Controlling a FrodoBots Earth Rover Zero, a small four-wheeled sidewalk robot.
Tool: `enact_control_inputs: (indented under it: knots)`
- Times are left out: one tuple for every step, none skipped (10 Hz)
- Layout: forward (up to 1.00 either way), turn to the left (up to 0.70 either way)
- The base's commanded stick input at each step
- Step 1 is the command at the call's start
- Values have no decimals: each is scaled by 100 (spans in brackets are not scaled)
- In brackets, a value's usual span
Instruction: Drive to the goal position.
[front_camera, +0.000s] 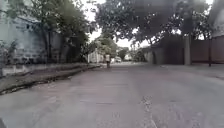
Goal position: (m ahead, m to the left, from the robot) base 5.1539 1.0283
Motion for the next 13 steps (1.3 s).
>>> enact_control_inputs:
  knots:
    - [100,2]
    - [100,2]
    - [100,2]
    - [100,2]
    - [100,2]
    - [100,2]
    - [100,2]
    - [100,2]
    - [100,2]
    - [100,2]
    - [100,2]
    - [100,2]
    - [100,2]
